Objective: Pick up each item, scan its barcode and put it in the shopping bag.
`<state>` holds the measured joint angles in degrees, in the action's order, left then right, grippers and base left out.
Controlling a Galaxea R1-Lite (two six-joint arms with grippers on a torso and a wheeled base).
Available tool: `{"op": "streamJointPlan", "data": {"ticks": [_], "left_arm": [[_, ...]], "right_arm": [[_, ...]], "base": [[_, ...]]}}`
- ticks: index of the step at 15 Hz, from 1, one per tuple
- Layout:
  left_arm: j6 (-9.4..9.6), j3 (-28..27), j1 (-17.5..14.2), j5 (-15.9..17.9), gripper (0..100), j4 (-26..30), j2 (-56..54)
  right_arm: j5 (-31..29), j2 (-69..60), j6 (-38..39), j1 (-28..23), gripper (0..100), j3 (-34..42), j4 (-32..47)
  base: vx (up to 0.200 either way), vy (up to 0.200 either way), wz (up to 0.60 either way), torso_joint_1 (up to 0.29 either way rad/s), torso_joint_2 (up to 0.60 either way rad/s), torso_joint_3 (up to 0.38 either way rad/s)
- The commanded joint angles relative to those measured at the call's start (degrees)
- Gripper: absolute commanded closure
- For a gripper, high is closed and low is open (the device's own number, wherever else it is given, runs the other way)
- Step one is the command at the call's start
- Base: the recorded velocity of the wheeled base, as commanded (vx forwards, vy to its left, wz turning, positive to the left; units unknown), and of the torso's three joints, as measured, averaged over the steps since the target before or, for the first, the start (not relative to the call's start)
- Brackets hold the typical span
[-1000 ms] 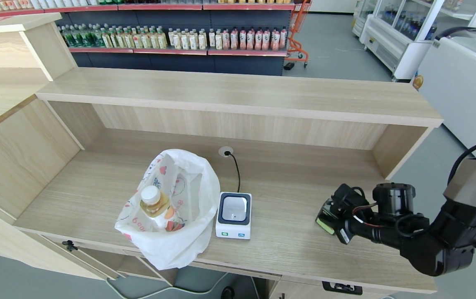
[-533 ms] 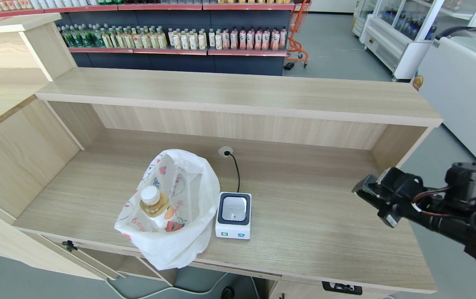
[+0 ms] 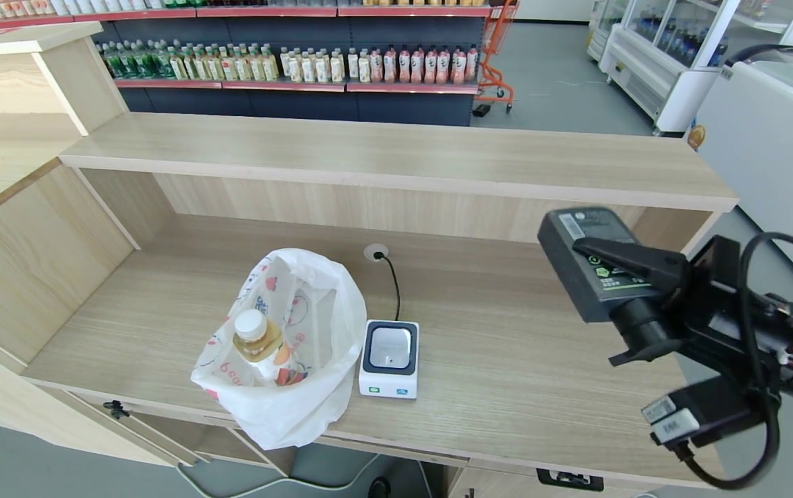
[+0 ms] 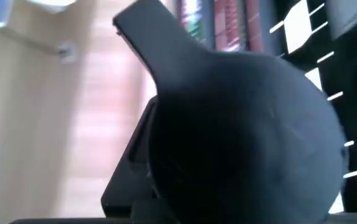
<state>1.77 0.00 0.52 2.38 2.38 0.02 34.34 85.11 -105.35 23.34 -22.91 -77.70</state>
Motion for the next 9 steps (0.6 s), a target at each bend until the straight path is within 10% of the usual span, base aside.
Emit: {"op": "streamJointPlan", "data": {"ticks": [1,9], "left_arm": [[-0.01,0.0,0.0,0.0,0,0.0,0.0],[-0.01,0.0,0.0,0.0,0,0.0,0.0]], "right_arm": [[2.7,-1.6,-13.6,14.2,100,0.4,-11.2],[2.5,-1.9,-21.4,28.1,100,0.4,-12.3]], "base": [[0.0,0.0,0.0,0.0,0.0,0.0],[0.0,0.0,0.0,0.0,0.0,0.0]]}}
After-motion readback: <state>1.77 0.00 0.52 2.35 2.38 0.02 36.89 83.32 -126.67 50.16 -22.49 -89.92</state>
